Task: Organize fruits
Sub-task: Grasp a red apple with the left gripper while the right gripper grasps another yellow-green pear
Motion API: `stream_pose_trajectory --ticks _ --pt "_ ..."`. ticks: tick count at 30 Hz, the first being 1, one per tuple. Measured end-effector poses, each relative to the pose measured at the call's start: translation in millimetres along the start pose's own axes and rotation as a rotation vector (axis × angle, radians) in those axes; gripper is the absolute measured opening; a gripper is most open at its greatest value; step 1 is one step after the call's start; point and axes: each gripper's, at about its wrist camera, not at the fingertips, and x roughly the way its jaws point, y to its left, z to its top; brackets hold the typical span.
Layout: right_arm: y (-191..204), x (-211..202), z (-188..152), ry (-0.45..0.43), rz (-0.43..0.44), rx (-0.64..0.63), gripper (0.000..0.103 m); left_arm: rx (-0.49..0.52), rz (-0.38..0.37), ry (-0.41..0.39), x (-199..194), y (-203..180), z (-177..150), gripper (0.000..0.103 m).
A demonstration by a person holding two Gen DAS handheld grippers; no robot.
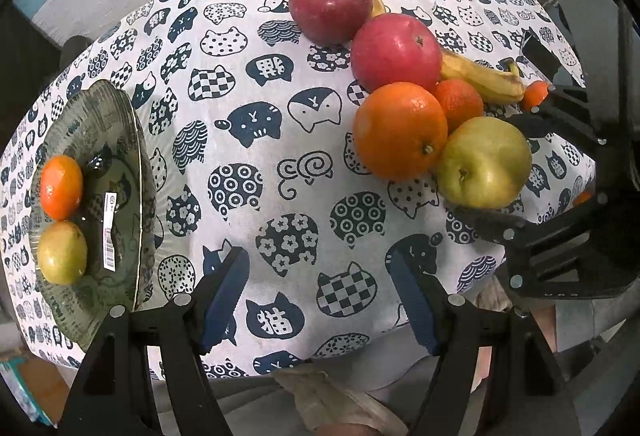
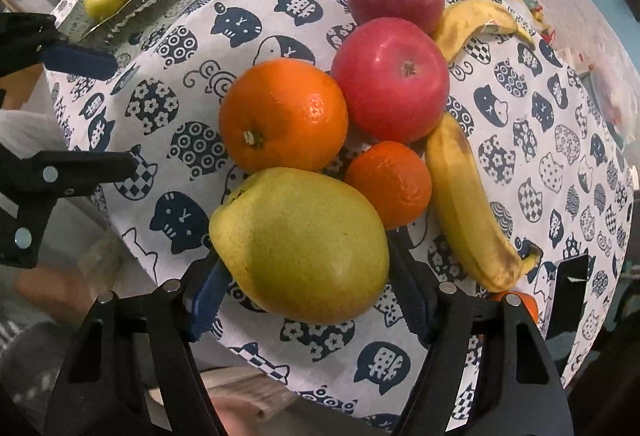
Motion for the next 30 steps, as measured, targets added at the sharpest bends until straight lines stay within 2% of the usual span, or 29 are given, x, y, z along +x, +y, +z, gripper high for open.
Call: stream_pose_trajectory --ticks 5,12,23,30 --pt "-6.6 -6.0 -3.6 -0.011 0.017 0.029 0.073 -0.011 -0.003 -0.003 -0.9 1.9 4.2 0.075" --pt "-25.1 -32.6 -5.2 -0.075 0.035 0.090 0.073 -0.033 -0.010 -0.025 -7.6 5.4 16.5 0.075" --pt "-67.4 -60.0 9.4 -0.174 0.011 0.213 0.073 -0.118 -0.047 -0.076 -21.6 17.7 58.5 0.076" --pt "-103.7 -62.4 19.5 -0.224 -0.006 0.292 0.073 -0.164 -0.061 -0.101 -17.4 21.0 90.2 0.079"
